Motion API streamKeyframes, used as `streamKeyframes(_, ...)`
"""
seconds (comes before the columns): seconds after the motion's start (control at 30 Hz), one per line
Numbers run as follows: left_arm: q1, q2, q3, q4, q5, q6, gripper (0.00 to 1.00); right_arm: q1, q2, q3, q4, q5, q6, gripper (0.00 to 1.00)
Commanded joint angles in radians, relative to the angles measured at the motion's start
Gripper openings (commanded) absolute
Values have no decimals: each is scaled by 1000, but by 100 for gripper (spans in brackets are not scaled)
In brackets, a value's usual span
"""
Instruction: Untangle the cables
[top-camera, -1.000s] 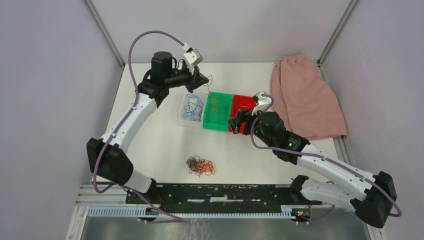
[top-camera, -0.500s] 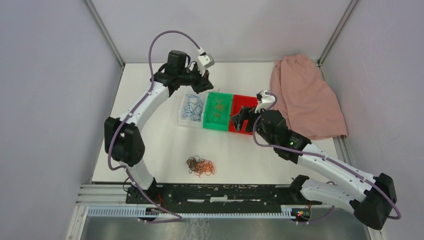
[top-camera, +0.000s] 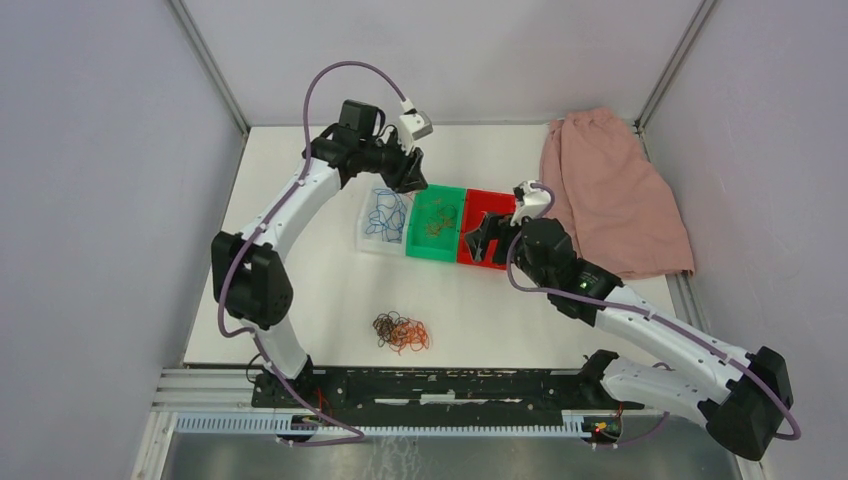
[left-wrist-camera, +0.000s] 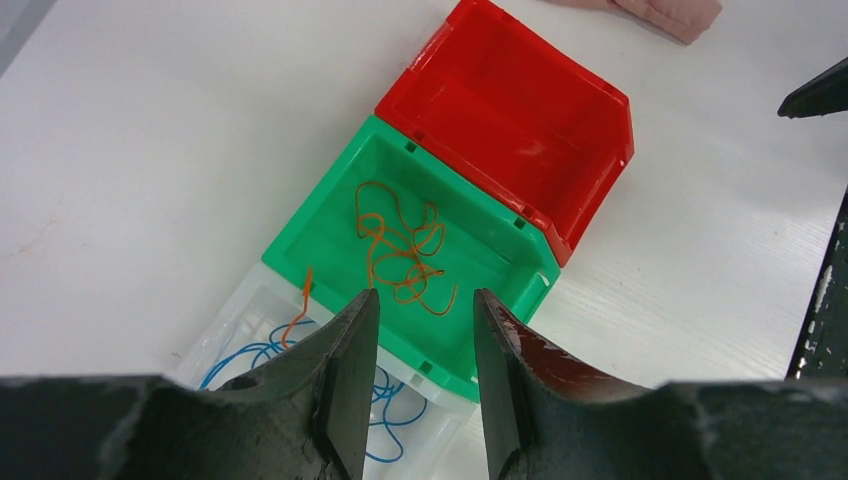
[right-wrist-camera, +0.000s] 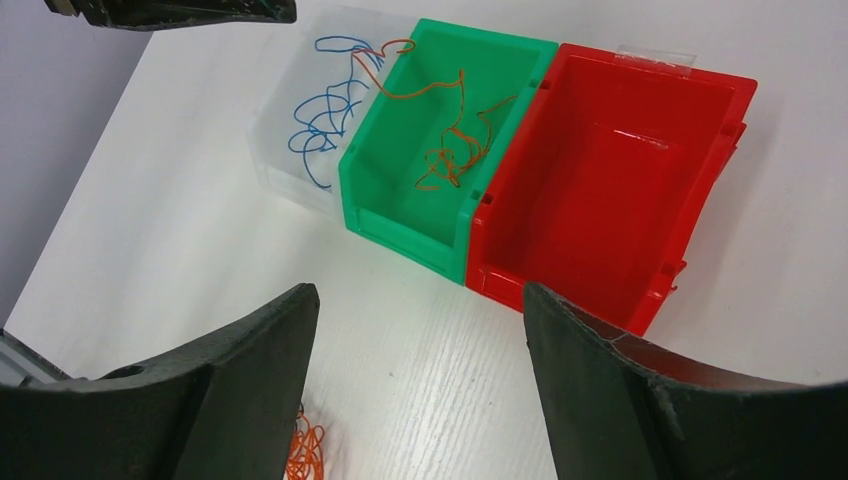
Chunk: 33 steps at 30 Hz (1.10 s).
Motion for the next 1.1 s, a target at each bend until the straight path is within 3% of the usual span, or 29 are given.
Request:
streamKeyframes(0.0,-4,-49,43,-75,-3,60,47,-5,33,59,25,-50,-25,83)
streamKeyframes(0.1,21,-66,76,-137,-22,40,49,-11,152,148,35,-127,-84,86)
streamKeyframes(0.2,90,-94,102,-194,1,-8,61,-26,362,327,-24,-203,-136,87)
streamKeyframes(0.3,188,-147,83,-237,26,-25,66,-34,545,499,-54,-257,-191,84)
streamKeyframes(0.57,414,-323,-36,-307,36,-16,70,-34,944,929,-190,-274,-379,77)
streamKeyframes(0.8,479,-394,-85,-336,49,28,70,-34,1132,1095,-220,-189,-459,68)
streamKeyframes(1.07,486,-404,-81,-319,81,12,69,-34,1209,1168,-238,-103,-527,57)
